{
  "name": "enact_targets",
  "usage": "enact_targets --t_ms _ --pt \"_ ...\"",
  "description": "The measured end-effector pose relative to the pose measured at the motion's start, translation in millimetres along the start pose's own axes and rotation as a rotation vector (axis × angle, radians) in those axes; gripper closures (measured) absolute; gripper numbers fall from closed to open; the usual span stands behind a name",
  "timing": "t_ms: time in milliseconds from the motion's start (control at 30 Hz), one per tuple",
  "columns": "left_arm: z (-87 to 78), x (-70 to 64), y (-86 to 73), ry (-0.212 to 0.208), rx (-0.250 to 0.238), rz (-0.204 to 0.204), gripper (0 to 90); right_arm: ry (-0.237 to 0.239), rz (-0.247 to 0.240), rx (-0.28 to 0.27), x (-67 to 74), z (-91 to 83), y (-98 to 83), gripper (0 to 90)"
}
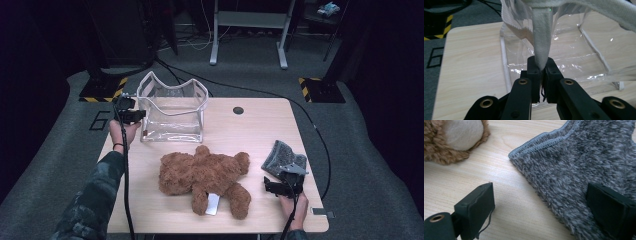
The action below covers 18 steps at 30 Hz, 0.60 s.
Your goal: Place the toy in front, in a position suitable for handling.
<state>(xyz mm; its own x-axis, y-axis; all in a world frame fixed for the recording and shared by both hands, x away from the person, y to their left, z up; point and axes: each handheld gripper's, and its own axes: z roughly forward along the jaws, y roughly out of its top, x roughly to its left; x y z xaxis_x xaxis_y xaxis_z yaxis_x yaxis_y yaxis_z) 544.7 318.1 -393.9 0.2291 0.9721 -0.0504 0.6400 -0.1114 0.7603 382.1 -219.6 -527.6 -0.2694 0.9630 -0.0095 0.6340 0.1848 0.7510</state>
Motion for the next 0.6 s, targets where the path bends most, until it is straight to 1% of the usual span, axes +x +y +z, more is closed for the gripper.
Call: enact_targets --t_ms 33,133,267,367,500,533,567,600 --pt "-0.8 2.0 -1.5 0.004 -0.009 -0.007 84.9 0.001 0.0 0.0 0.2 0.1 0.0 8.2" --pt "-4.2 10.2 -4.5 0.011 -0.012 -0.022 84.9 -0.001 0.0 0.002 0.3 0.1 0.1 8.1" --pt "-7.1 18.1 -7.2 0.027 -0.02 -0.031 84.9 -0.002 0.004 0.006 1.3 0.1 0.1 8.1" --pt "-9.5 23.6 -9.8 0.039 -0.027 -0.046 84.8 -0.005 0.002 0.01 1.1 -0.1 0.2 8.1" --pt "-12.6 28.9 -12.2 0.035 -0.027 -0.053 84.7 -0.003 -0.003 0.009 1.3 0.5 0.3 8.1" --pt "-13.0 28.7 -12.1 0.039 -0.027 -0.054 84.1 -0.005 -0.011 0.011 1.3 0.6 0.4 8.1" --pt "-14.6 28.7 -12.0 0.043 -0.03 -0.062 81.5 -0.005 -0.011 0.013 1.6 0.6 0.4 8.1" --pt "-15.9 28.2 -12.1 0.039 -0.037 -0.074 75.3 -0.004 -0.01 0.013 1.6 0.7 0.5 8.1"
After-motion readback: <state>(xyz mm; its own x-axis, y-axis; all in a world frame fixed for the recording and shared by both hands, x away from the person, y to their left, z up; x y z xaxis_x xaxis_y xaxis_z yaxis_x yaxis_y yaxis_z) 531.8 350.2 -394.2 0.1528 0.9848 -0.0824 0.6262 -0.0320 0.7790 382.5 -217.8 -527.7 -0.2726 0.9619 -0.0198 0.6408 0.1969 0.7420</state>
